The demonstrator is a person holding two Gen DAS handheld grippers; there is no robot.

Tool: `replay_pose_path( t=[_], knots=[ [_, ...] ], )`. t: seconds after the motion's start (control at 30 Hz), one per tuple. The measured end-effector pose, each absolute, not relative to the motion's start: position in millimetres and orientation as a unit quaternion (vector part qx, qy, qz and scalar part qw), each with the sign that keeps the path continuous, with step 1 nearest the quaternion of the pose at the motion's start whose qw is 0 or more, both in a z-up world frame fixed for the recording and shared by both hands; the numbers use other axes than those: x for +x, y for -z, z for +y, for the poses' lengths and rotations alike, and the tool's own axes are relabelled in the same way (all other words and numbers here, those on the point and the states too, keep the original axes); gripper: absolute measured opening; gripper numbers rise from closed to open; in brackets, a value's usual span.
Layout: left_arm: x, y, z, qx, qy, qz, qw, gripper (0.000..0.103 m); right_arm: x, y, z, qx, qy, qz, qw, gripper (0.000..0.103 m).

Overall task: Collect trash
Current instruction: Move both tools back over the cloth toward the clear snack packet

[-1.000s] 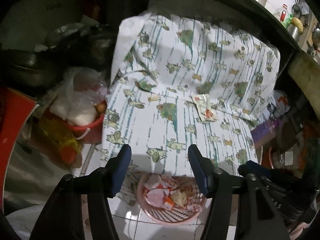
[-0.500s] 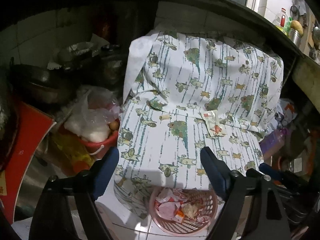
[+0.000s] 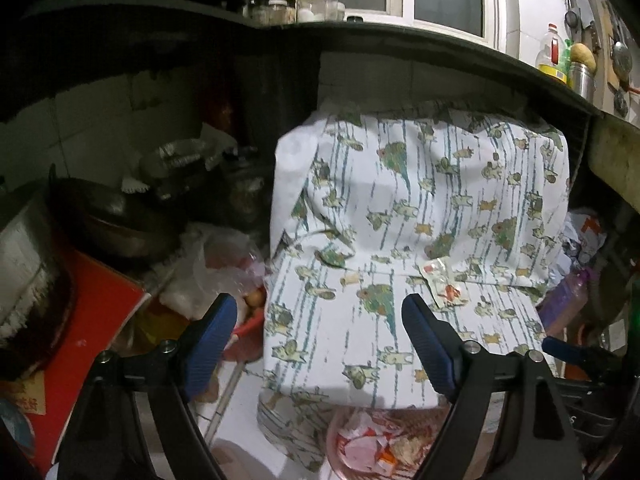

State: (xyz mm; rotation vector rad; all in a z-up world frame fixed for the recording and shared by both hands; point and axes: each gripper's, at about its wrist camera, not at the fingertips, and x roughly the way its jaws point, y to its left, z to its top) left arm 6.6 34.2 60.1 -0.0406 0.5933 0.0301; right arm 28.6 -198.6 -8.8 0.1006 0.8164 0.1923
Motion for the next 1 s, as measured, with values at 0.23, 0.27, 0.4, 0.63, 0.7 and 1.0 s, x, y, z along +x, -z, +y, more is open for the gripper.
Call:
replay_pose_path(
  t=[0.23,0.27,0.4,0.63,0.7,1.0],
  knots=[
    [17.0,-52.7,31.9,-0.017,-0.014,0.314,0.949,0.090,30.9,9.6,-203.9,0.039,-0.077,0.391,0.916,0.077],
    [18.1,-53.2,31.4,-0.015,-0.017,0.312,0.950,0.090,31.5,9.6,-205.1,0.039,-0.077,0.391,0.916,0.078],
    [21.5,-56.1,27.4,-0.013,-0.017,0.302,0.953,0.090,33.6,8.3,-209.5,0.047,-0.077,0.390,0.916,0.078],
    [36.9,-62.7,13.7,-0.001,-0.010,0.295,0.955,0.090,41.2,9.3,-213.4,0.048,-0.065,0.390,0.917,0.080],
    [37.2,-64.2,12.9,-0.002,-0.008,0.294,0.956,0.090,42.0,9.9,-216.3,0.054,-0.061,0.391,0.917,0.080],
    [40.3,-97.7,9.0,-0.045,0.058,0.303,0.950,0.091,44.0,-16.6,-231.5,0.045,-0.052,0.374,0.925,0.080]
  ],
)
